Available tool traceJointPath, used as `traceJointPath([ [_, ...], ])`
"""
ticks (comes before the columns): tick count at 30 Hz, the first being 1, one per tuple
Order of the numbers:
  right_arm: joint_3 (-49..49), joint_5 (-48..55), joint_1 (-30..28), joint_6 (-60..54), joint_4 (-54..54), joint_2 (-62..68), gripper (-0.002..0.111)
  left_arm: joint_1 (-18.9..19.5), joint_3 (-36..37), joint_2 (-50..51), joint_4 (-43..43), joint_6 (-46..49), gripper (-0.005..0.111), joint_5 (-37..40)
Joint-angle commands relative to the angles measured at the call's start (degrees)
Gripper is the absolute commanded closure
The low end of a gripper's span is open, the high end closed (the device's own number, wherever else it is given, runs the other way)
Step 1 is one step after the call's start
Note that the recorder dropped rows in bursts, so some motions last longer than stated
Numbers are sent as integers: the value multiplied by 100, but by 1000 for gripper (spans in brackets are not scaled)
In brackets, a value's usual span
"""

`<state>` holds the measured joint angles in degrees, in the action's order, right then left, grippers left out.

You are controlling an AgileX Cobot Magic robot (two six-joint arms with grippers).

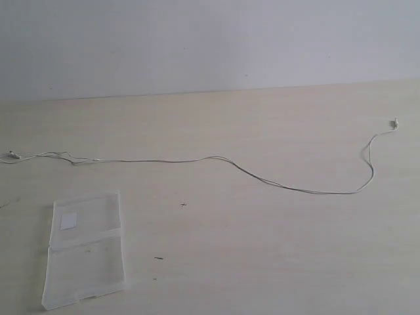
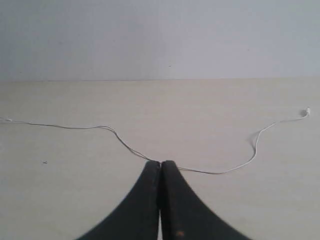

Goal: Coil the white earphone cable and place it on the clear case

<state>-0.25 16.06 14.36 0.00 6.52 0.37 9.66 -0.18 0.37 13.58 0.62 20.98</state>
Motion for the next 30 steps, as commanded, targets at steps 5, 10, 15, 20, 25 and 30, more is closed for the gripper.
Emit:
traceJointPath([
  [5,25,-72,-33,0,-46,-37,108,-30,18,-37,39,42,107,-5],
  [10,25,-72,-33,0,-46,-37,108,-30,18,-37,39,42,107,-5],
  [15,25,-1606,-33,-146,-380,-37,108,-30,18,-37,39,42,107,-5],
  [20,-552,-2304,-33,-502,534,1,108,-30,18,-37,39,42,107,-5],
  [25,-2066,-1349,-33,-966,678,1478,108,-30,18,-37,39,42,107,-5],
  [30,-3738,-1027,-33,-863,681,3464,108,-30,18,-37,39,42,107,-5],
])
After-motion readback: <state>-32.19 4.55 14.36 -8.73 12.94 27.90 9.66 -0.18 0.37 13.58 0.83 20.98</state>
